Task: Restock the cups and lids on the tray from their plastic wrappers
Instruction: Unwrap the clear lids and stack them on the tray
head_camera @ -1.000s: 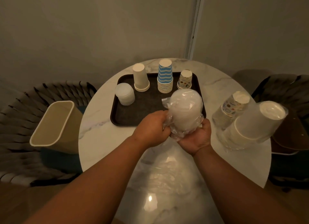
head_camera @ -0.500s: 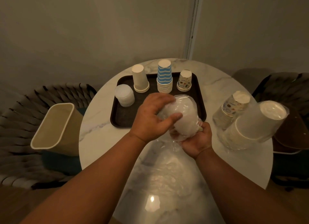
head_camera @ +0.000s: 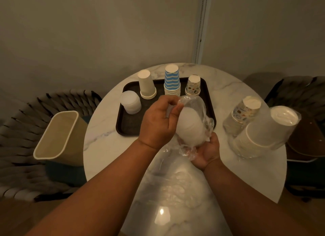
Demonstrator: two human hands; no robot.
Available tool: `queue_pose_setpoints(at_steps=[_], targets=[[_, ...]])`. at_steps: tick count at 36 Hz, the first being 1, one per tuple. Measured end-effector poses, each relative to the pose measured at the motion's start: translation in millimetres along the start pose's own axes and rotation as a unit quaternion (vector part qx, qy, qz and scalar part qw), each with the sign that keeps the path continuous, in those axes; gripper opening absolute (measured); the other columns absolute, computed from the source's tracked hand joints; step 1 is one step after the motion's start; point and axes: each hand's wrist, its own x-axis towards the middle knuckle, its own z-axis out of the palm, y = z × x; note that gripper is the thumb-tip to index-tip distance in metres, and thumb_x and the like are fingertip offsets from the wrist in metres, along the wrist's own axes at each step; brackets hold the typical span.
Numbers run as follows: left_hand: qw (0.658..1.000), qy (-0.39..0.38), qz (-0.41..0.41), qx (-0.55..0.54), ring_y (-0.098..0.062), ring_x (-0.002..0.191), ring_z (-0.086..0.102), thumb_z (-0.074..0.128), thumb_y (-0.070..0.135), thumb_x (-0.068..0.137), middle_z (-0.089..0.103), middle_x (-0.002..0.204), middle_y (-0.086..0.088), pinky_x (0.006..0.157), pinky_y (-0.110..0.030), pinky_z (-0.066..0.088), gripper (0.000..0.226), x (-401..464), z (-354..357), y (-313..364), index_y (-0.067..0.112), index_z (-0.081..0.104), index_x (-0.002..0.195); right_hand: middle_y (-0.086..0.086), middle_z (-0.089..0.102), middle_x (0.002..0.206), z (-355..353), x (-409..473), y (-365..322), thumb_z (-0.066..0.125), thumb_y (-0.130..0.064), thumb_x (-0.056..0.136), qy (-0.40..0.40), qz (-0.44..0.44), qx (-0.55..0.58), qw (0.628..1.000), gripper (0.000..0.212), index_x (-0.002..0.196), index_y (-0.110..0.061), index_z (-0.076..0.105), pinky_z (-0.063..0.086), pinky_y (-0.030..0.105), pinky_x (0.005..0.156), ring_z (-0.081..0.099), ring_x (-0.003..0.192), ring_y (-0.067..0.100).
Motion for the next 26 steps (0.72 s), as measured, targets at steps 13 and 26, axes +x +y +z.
queue_pose_setpoints(at_steps=[13, 26], targets=[[0.953, -0.239, -0.125, 0.139, -0.011, 0.092, 0.054, 0.049, 0.038, 0.1, 0.062, 0.109, 0.0, 0.076, -0.027, 0.046, 0.023, -11, 9, -8, 0.02, 0.054, 0.114, 0.025, 0.063, 0.124, 13, -11, -9, 0.059, -0.04, 0.074, 0.089, 0.023, -0.059, 0.994, 0.062, 0.126, -0.005, 0.061, 0.038, 0.054, 0.11, 0.057, 0.117, 0.041], [0.939, -0.302, -0.124, 0.108, -0.022, 0.103, 0.059, 0.049, 0.033, 0.101, 0.065, 0.114, -0.005, 0.086, -0.036, 0.048, 0.025, -21, 64, -9, 0.012, 0.059, 0.113, 0.026, 0.064, 0.116, -18, -17, -43, 0.041, -0.013, 0.102, 0.273, -0.057, -0.375, 0.884, 0.029, 0.113, 0.001, 0.063, 0.046, 0.049, 0.102, 0.059, 0.108, 0.044]])
